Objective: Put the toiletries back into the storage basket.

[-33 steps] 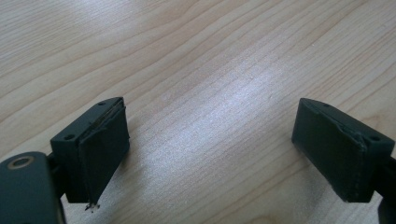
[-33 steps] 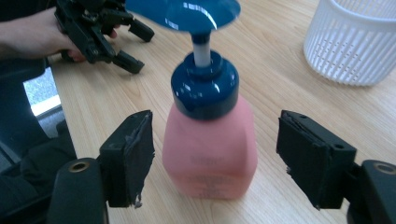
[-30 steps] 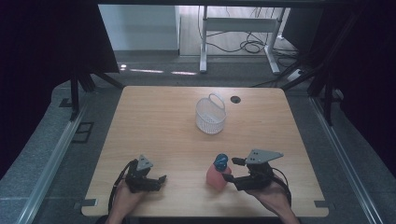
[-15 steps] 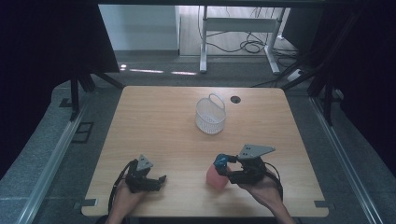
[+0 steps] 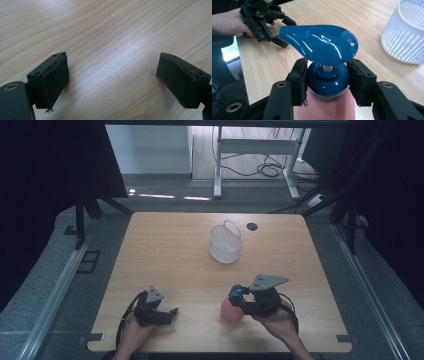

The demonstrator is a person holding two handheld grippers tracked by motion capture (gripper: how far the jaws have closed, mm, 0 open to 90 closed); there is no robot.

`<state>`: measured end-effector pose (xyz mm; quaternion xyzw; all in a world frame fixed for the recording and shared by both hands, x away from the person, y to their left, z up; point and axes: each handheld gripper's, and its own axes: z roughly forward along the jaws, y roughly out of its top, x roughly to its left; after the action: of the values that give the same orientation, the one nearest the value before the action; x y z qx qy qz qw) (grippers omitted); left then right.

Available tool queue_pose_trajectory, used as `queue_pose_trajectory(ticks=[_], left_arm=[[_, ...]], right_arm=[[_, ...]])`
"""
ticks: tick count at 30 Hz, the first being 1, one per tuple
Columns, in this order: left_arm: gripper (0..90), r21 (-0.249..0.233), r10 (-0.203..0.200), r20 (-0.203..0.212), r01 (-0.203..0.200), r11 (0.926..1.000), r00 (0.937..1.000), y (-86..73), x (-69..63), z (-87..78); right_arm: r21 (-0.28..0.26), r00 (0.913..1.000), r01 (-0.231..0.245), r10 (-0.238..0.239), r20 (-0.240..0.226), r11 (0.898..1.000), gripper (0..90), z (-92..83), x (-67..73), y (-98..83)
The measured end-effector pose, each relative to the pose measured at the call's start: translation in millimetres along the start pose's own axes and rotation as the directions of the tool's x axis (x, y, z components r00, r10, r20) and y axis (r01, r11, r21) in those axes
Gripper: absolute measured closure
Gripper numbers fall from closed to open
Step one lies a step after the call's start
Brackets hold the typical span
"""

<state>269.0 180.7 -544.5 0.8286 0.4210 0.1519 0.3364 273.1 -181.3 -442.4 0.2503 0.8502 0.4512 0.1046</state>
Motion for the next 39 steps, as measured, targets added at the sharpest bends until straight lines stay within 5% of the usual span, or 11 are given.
queue_pose_trajectory(ticks=[13,39], left_arm=[[10.7,-0.001,-0.001,0.001,0.001,1.0000,1.0000,0.0,-0.1,0.0],[10.7,-0.003,0.000,0.000,0.000,1.0000,1.0000,0.1,0.0,0.2]], right_arm=[[-0.014,1.0000,0.002,-0.002,0.005,1.000,52.3,-5.0,-1.0,10.8],[-0.037,0.9989,-0.033,0.034,0.031,0.999,52.4,-8.9,-28.1,38.3]])
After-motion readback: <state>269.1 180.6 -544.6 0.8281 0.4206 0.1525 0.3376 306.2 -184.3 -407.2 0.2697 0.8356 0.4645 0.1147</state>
